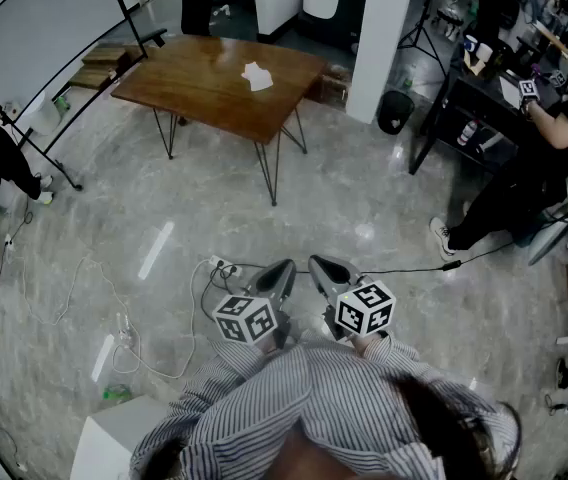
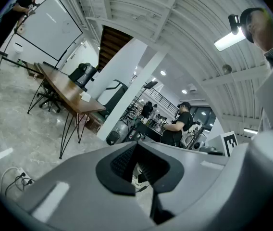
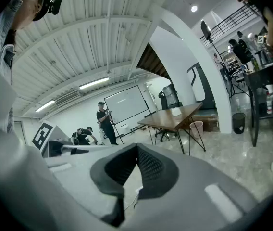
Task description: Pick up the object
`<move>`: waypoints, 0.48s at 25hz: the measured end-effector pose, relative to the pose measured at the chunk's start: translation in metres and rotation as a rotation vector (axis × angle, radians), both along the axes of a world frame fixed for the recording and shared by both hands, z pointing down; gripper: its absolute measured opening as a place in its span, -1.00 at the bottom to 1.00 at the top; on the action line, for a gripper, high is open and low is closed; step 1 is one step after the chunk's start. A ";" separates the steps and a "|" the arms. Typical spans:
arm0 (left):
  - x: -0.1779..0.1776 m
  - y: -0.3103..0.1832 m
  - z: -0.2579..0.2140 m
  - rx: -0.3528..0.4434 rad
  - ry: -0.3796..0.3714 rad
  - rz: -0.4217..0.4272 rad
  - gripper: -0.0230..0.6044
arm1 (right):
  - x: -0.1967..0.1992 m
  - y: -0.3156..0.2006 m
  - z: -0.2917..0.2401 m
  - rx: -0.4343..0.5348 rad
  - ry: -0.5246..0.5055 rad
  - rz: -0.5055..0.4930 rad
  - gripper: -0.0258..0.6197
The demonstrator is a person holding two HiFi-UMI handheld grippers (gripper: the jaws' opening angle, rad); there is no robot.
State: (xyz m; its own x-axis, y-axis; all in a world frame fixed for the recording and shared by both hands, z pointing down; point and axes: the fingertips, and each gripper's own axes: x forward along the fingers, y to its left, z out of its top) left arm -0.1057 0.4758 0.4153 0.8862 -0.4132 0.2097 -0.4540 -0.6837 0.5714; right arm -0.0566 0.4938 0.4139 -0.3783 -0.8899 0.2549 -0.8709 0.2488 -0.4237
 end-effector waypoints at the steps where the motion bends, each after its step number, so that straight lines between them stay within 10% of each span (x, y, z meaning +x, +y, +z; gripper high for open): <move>1: 0.001 -0.007 -0.002 0.020 -0.007 -0.007 -0.91 | 0.003 -0.005 -0.002 0.012 0.010 0.001 -0.92; 12: 0.008 -0.022 0.005 0.055 -0.072 -0.019 -0.91 | 0.012 -0.015 -0.001 0.038 0.016 -0.006 -0.92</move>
